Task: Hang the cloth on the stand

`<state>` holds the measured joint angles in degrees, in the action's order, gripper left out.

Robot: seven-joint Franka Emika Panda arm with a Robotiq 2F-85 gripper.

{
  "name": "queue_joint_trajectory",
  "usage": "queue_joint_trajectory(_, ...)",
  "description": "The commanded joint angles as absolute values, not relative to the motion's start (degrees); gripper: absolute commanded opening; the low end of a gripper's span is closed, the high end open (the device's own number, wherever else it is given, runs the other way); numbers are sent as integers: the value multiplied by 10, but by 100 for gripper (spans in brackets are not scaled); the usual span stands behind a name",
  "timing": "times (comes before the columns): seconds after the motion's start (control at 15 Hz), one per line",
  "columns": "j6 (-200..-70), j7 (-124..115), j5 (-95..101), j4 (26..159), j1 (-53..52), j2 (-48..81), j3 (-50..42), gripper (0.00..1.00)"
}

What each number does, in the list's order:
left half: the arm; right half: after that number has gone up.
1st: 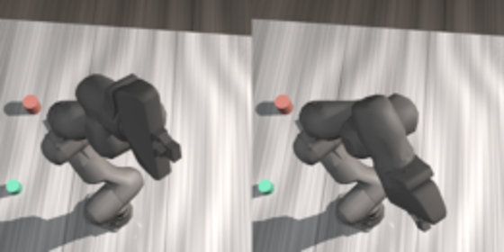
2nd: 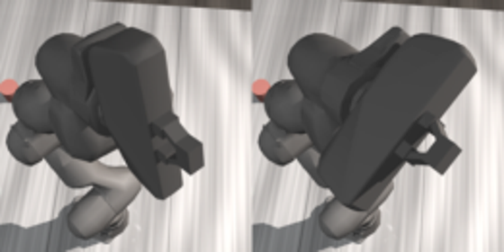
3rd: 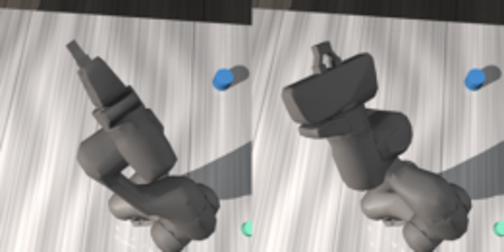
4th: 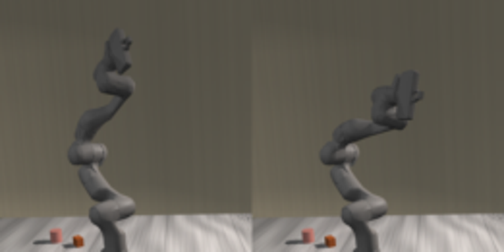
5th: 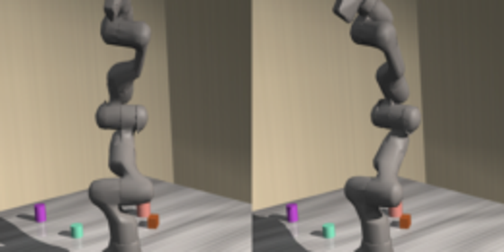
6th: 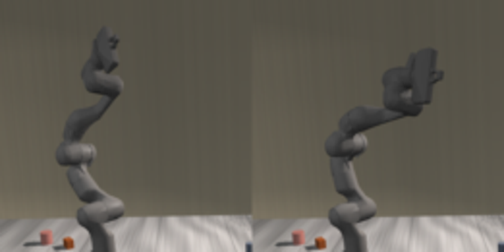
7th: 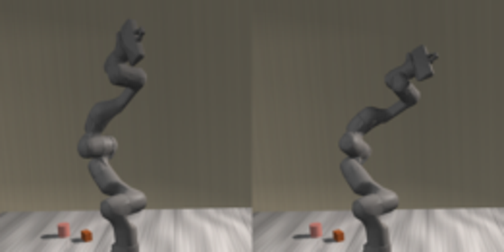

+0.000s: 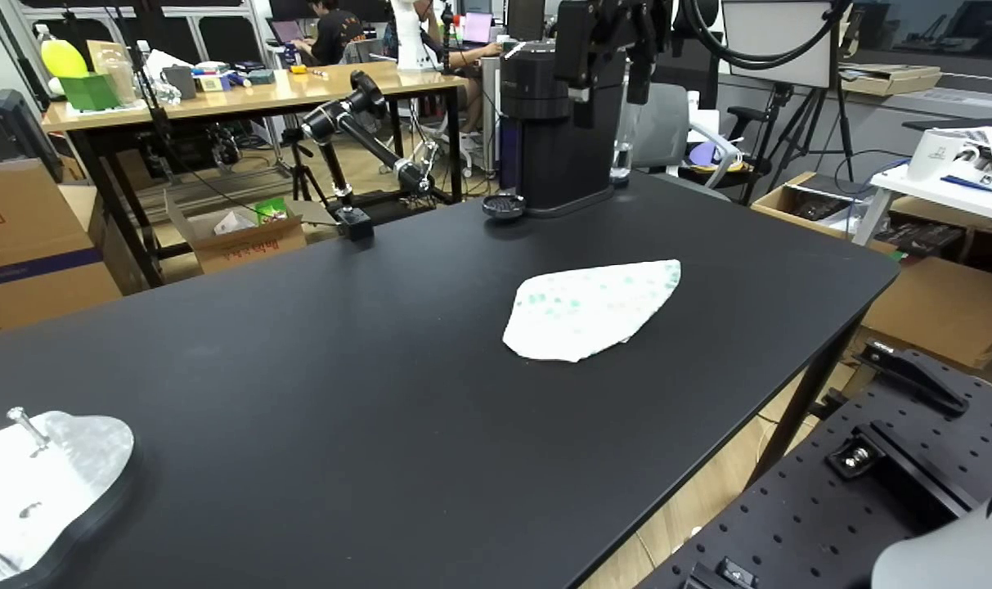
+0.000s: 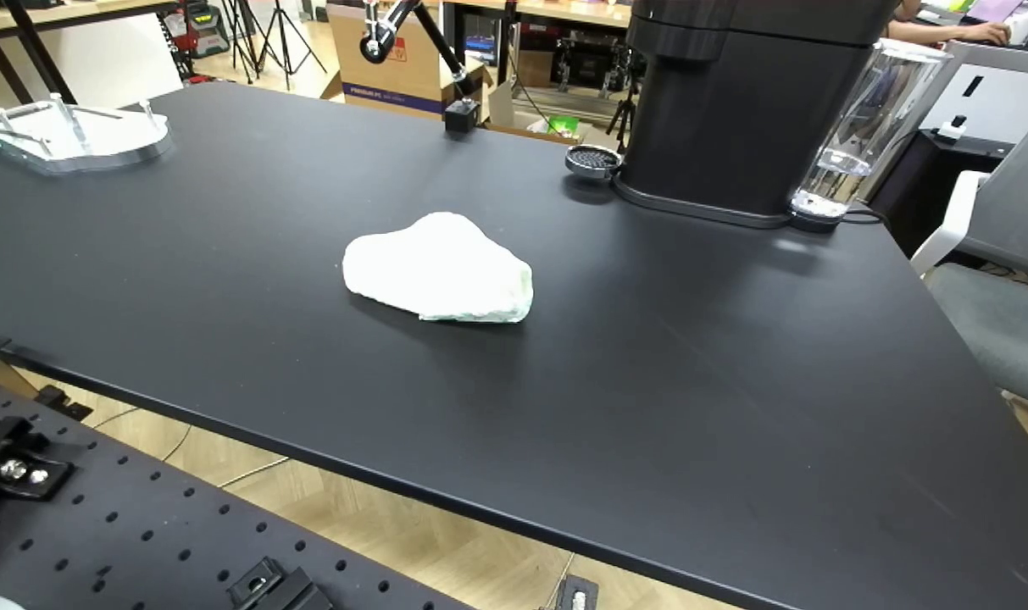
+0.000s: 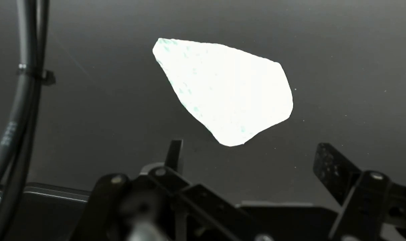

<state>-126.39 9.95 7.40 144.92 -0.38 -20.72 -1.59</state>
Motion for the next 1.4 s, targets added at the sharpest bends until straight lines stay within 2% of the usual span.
queue_joint_trajectory(0.0,-1263,90,84,1448,0,-204,-11,100)
queue_joint_trajectory(0.67,-1366,71,127,1426,71,2,-59,100)
queue_joint_trajectory(1.0,-1463,60,130,1422,69,84,-67,100)
queue_joint_trajectory(1.33,-1492,53,125,1409,61,132,-71,100)
